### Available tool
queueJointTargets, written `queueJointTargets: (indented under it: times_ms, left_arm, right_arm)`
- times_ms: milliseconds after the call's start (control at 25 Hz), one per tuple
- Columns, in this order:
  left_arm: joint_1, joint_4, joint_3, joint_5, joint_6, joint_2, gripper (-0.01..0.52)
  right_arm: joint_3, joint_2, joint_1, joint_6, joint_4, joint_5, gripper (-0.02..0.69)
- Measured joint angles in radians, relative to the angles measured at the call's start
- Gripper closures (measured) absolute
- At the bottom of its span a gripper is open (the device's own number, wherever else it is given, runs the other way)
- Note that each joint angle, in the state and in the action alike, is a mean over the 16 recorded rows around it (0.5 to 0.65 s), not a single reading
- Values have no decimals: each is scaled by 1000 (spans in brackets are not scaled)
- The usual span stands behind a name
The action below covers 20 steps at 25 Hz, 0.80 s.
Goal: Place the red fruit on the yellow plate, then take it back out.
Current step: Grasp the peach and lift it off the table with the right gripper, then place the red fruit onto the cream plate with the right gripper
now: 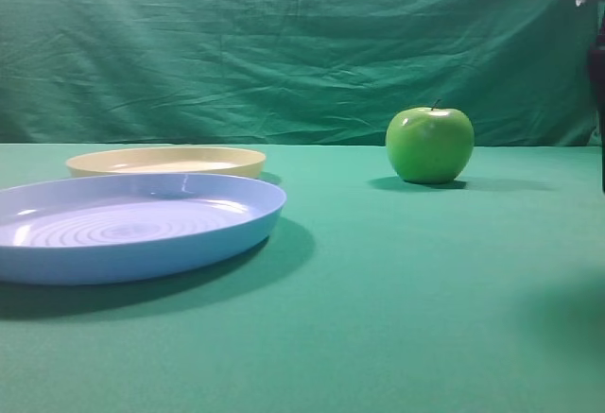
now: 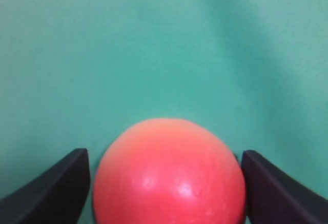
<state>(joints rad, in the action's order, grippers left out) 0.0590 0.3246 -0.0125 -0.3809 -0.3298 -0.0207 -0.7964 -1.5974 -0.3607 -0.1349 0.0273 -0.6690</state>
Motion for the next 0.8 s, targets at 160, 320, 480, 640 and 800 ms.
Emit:
queueJointTargets:
  times_ms: [160,320,480,640,800]
  left_arm:
    - [0,0,0,0,0,0,514]
    - [0,0,0,0,0,0,514]
    - [0,0,0,0,0,0,514]
    - [0,0,0,0,0,0,514]
    - [0,0,0,0,0,0,514]
  right_arm:
    - [-57,-13,0,0,-1,-24,319]
    - [-162,-17,-7,-8,-2,-69,409]
    - [-309,-24,-27,-27,-3,-120,460]
    - [-481,-47,-67,-54,-4,-160,468]
    - [-652,-100,-124,-87,-5,-183,472]
